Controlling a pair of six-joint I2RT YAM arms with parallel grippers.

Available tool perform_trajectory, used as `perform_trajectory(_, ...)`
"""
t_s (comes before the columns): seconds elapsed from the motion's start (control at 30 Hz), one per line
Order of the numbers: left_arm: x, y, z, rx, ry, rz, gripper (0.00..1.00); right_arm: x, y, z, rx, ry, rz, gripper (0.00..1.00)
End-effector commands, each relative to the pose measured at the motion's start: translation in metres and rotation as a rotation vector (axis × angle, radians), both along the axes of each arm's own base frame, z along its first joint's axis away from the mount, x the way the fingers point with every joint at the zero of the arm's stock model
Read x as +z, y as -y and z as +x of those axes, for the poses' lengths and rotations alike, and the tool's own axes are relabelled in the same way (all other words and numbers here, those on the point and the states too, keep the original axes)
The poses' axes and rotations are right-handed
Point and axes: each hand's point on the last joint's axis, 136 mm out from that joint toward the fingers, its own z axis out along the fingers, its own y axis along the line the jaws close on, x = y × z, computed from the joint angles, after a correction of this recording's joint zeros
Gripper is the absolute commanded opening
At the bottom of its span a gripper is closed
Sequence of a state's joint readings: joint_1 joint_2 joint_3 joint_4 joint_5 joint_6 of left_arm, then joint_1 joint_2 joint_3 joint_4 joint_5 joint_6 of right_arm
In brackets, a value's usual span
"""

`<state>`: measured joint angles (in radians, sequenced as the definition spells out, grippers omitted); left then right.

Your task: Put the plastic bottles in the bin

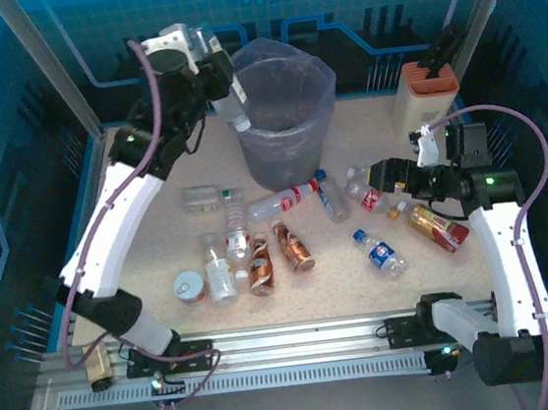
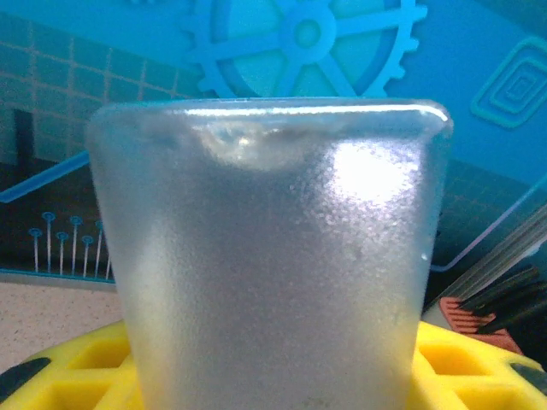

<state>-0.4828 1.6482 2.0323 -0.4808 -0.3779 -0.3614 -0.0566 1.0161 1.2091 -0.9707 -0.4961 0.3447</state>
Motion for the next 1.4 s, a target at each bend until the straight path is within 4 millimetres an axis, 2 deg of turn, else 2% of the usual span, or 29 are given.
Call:
perform_trajectory(0.0,0.008,0.021,0.025,-0.024,0.043,0.045,0.11,0.006,0.001,-0.002,-0.013,0.023,0.027,0.95)
perform_trajectory(0.17,-0.019,0.05,0.069,-0.056,-0.027,0.115,0.09,0.006,-0.007,0.0,0.002,0.018,0.086,0.95)
perform_trajectory(0.37,-0.075,0.075,0.097,-0.114,-0.126,0.157,0.09,-0.001,-0.003,0.0,-0.026,0.014,0.079,0.95)
perform_trajectory(0.5,-0.114,0.084,0.103,-0.151,-0.222,0.176,0.1,-0.003,-0.001,0.001,-0.035,0.015,0.066,0.94)
perform_trajectory(0.63,-0.148,0.092,0.101,-0.196,-0.308,0.181,0.13,-0.012,0.012,0.005,-0.111,-0.02,0.026,0.95)
perform_trajectory(0.73,-0.169,0.097,0.1,-0.223,-0.357,0.197,0.23,-0.027,0.026,0.006,-0.173,-0.067,-0.041,0.95)
perform_trajectory(0.83,-0.185,0.096,0.102,-0.222,-0.394,0.214,0.33,-0.033,0.03,0.006,-0.198,-0.077,-0.043,0.96)
perform_trajectory(0.97,-0.197,0.098,0.102,-0.233,-0.427,0.216,0.51,-0.039,0.038,0.008,-0.233,-0.082,-0.045,0.98)
perform_trajectory(1.03,-0.197,0.098,0.101,-0.237,-0.425,0.213,0.62,-0.041,0.042,0.008,-0.254,-0.092,-0.041,0.99)
perform_trajectory(1.1,-0.193,0.099,0.101,-0.244,-0.418,0.207,0.68,-0.043,0.048,0.008,-0.284,-0.102,-0.031,1.0)
perform_trajectory(1.23,-0.184,0.1,0.099,-0.251,-0.4,0.197,0.74,-0.047,0.065,0.007,-0.369,-0.118,-0.016,1.0)
perform_trajectory(1.37,-0.172,0.099,0.097,-0.257,-0.375,0.192,0.81,-0.061,0.087,0.005,-0.511,-0.191,-0.038,1.0)
